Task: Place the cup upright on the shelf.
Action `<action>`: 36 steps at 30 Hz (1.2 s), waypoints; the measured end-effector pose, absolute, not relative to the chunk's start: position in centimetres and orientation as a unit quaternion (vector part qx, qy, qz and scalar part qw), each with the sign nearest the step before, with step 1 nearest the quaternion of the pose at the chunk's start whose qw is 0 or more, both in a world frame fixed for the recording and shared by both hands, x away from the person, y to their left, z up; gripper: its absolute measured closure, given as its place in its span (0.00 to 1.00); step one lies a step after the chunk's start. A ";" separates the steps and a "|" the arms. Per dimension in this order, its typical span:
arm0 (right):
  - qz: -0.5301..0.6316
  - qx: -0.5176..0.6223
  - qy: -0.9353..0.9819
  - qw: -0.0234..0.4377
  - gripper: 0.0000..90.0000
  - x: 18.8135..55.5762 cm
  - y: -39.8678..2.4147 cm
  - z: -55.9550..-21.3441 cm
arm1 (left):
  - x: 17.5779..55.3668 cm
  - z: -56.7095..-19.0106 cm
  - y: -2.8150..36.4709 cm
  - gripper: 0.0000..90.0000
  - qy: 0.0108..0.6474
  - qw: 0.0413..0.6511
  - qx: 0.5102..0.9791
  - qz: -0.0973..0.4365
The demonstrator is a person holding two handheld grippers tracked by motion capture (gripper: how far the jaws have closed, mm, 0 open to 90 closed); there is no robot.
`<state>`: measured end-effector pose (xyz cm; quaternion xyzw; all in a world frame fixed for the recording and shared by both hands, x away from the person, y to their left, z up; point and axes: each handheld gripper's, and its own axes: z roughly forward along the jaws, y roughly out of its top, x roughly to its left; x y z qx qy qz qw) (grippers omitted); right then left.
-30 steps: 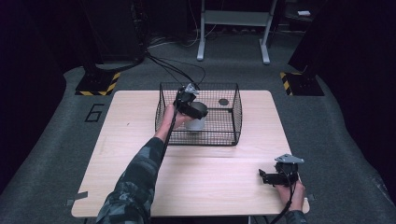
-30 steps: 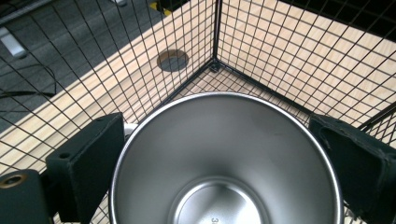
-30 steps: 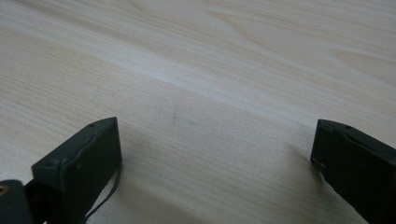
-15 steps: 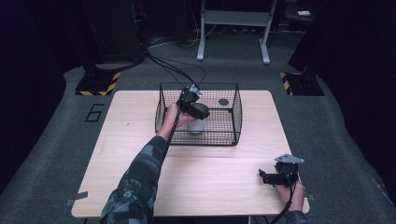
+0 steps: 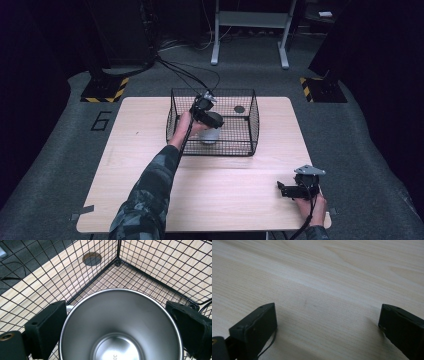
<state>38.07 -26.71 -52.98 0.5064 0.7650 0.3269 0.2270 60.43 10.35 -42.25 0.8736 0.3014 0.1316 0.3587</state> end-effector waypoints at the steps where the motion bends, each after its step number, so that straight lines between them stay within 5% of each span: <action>1: 0.326 0.505 0.766 0.228 0.02 38.1 -26.7 -53.0 | 60.4 -42.3 10.3 0.07 0.303 0.360 0.872 0.133; 36: 0.325 0.503 0.767 0.229 0.02 38.1 -26.8 -53.0 | 58.5 -40.9 12.0 0.04 0.301 0.379 0.865 0.130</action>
